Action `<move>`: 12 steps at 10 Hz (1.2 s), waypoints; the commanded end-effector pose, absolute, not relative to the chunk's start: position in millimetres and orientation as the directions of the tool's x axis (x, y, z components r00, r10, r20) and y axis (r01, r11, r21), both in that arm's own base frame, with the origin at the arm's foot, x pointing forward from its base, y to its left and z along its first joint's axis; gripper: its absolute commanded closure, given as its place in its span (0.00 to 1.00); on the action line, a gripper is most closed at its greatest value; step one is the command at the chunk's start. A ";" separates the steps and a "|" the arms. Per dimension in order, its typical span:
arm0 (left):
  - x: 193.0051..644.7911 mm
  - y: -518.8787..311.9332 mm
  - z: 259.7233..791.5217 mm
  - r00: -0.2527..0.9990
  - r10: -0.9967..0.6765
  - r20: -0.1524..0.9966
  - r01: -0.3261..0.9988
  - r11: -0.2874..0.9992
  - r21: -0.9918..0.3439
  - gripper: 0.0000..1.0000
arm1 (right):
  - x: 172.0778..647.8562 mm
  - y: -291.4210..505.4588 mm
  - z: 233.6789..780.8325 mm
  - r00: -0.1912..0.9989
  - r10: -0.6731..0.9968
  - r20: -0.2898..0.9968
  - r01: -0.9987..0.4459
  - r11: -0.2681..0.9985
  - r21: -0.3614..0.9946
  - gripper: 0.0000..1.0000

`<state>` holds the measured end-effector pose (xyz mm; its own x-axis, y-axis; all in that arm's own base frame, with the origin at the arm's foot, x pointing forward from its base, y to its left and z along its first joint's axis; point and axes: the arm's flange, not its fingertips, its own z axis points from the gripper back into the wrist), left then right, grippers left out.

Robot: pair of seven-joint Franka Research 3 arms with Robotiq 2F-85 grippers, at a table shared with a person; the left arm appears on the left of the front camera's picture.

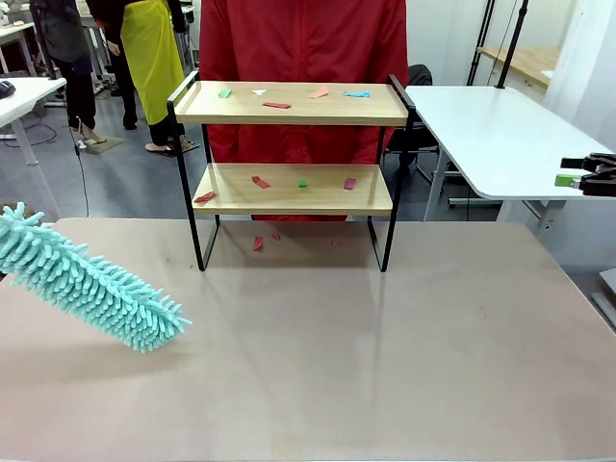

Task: Clean the shelf.
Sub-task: Clean the specific section of the Shelf indicated by the human with the Duster.

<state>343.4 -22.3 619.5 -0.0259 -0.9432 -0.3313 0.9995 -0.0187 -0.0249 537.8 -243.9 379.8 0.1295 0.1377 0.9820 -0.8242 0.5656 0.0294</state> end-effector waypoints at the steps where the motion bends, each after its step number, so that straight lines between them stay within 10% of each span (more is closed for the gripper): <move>1: 342.3 -21.0 624.0 -0.029 -0.940 -0.341 0.999 -0.020 -0.028 0.87 | 539.1 -240.4 388.6 0.144 0.138 0.980 -0.814 0.579 0.038 0.00; 12: 342.3 -21.0 624.0 -0.029 -0.940 -0.341 0.999 -0.020 -0.028 0.87 | 539.1 -240.4 388.6 0.144 0.138 0.980 -0.814 0.579 0.038 0.00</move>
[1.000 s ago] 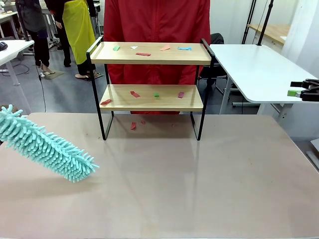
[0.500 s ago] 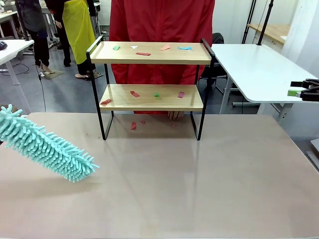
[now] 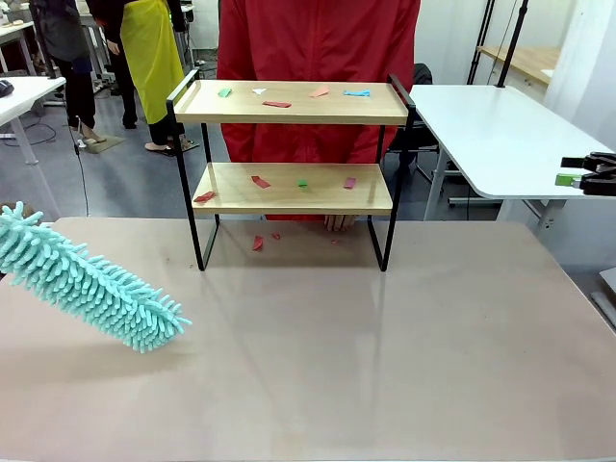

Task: Clean the shelf.
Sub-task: Clean the specific section of the Shelf indicated by the human with the Duster.

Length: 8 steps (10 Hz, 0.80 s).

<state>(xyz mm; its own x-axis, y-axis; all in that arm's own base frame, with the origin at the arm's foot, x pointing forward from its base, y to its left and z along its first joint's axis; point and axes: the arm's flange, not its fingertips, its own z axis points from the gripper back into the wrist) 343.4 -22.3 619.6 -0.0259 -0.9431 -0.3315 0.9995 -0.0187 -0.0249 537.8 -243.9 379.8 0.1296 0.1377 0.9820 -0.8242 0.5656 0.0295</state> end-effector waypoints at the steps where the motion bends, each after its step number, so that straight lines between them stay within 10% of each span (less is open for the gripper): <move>1: 342.3 -21.0 624.0 -0.029 -0.940 -0.341 0.999 -0.020 -0.028 0.87 | 539.1 -240.4 388.6 0.144 0.138 0.980 -0.814 0.579 0.038 0.00; 4: 343.4 -22.3 619.6 -0.026 -0.943 -0.331 1.000 -0.019 -0.025 0.87 | 539.1 -240.4 388.6 0.144 0.138 0.980 -0.814 0.579 0.038 0.00; 8: 331.3 -35.1 573.5 -0.033 -0.999 -0.015 0.999 -0.033 0.019 0.87 | 539.1 -240.4 388.6 0.144 0.138 0.980 -0.814 0.579 0.038 0.00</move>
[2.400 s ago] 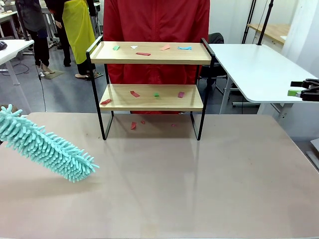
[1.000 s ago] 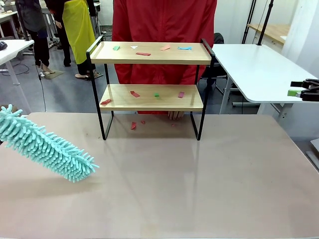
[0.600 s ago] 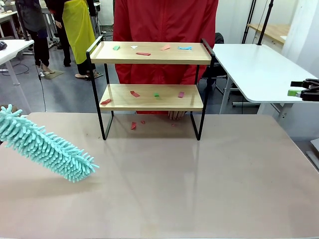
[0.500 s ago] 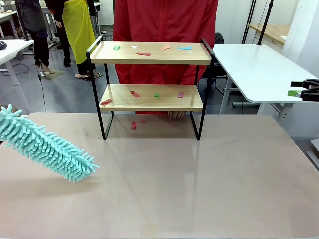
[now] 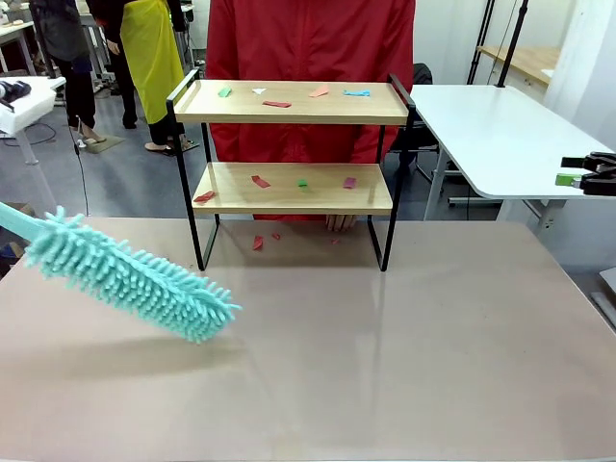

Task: Clean the shelf.
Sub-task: Clean the specific section of the Shelf indicated by the human with the Duster.

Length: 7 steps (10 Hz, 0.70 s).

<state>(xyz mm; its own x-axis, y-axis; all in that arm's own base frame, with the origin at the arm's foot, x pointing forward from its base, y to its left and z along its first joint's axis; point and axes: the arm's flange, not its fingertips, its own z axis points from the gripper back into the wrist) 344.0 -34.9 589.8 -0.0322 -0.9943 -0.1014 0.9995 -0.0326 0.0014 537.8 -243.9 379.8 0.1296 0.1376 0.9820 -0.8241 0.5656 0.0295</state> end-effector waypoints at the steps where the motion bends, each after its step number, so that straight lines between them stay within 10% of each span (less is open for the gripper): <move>1: 332.8 -46.7 565.4 0.026 -0.999 0.039 1.000 0.026 0.011 0.87 | 539.1 -240.4 388.6 0.144 0.138 0.980 -0.814 0.579 0.038 0.00; 7: 311.8 -152.3 530.0 0.500 -0.849 0.169 0.864 0.479 -0.153 0.87 | 539.1 -240.4 388.6 0.144 0.138 0.980 -0.814 0.579 0.038 0.00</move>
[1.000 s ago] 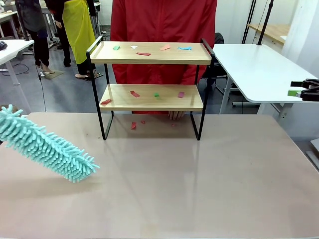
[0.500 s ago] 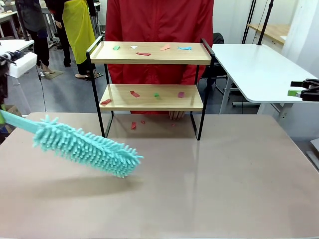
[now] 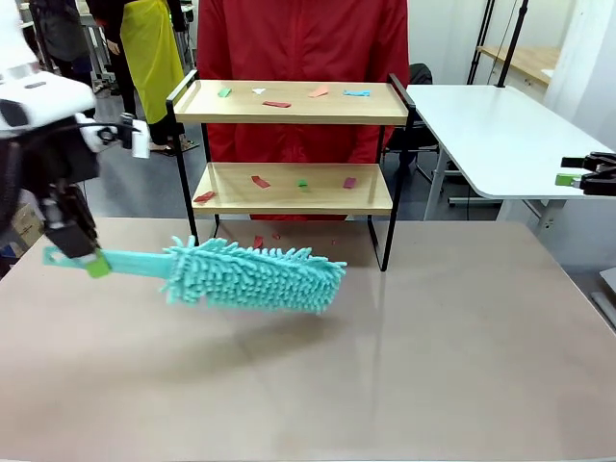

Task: Clean the shelf.
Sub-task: Clean the specific section of the Shelf indicated by the human with the Duster.

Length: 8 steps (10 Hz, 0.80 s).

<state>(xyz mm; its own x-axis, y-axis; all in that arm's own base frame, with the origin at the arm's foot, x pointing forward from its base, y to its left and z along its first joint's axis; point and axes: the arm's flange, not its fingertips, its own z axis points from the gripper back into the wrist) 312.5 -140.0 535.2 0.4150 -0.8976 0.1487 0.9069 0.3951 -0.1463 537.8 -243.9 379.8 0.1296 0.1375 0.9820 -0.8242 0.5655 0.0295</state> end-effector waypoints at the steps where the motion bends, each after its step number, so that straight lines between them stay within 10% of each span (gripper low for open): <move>1: 311.4 -168.0 526.4 0.575 -0.799 0.175 0.817 0.550 -0.174 0.87 | 539.1 -240.4 388.6 0.144 0.138 0.980 -0.814 0.579 0.038 0.00; 8: 315.7 -196.9 519.6 0.671 -0.712 0.207 0.741 0.638 -0.210 0.87 | 539.1 -240.4 388.6 0.144 0.138 0.980 -0.814 0.579 0.038 0.00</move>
